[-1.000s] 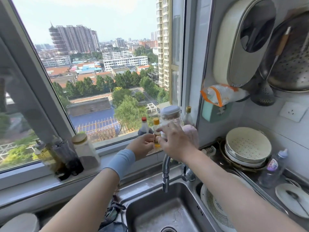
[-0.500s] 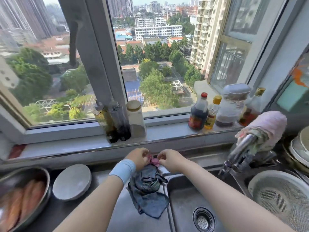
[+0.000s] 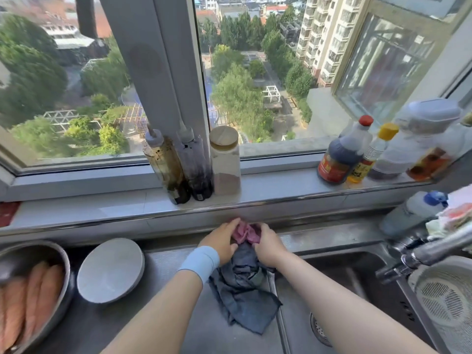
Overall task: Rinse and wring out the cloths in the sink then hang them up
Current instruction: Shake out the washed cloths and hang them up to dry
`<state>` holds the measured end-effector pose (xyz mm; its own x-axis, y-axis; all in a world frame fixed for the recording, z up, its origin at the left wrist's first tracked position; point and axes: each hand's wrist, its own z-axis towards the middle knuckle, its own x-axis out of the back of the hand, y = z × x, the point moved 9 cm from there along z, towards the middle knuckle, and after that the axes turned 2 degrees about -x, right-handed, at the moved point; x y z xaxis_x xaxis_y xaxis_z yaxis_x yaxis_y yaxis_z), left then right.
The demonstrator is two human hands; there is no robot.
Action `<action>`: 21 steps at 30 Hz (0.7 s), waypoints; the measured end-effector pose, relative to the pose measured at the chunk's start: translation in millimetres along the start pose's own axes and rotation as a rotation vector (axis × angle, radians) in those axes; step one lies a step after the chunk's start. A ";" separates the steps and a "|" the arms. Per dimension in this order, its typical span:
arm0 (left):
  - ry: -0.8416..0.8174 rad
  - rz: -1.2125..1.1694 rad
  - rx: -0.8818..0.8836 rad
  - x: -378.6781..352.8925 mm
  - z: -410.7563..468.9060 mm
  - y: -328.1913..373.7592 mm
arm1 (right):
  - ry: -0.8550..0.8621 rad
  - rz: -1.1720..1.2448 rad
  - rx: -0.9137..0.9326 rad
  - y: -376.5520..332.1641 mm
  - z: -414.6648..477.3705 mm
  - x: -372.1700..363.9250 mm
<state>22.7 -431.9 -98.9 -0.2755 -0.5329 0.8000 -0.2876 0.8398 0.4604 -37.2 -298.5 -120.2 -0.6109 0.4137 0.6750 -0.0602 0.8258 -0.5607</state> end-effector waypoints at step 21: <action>0.234 -0.135 -0.343 118.3 -68.8 188.1 | 0.153 -0.104 0.308 -58.3 -147.4 216.2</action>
<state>-0.9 -329.9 108.8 -0.0296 -0.6359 0.7712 0.0253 0.7709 0.6365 -49.4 -200.6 129.2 -0.4649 0.4057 0.7869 -0.3654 0.7216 -0.5880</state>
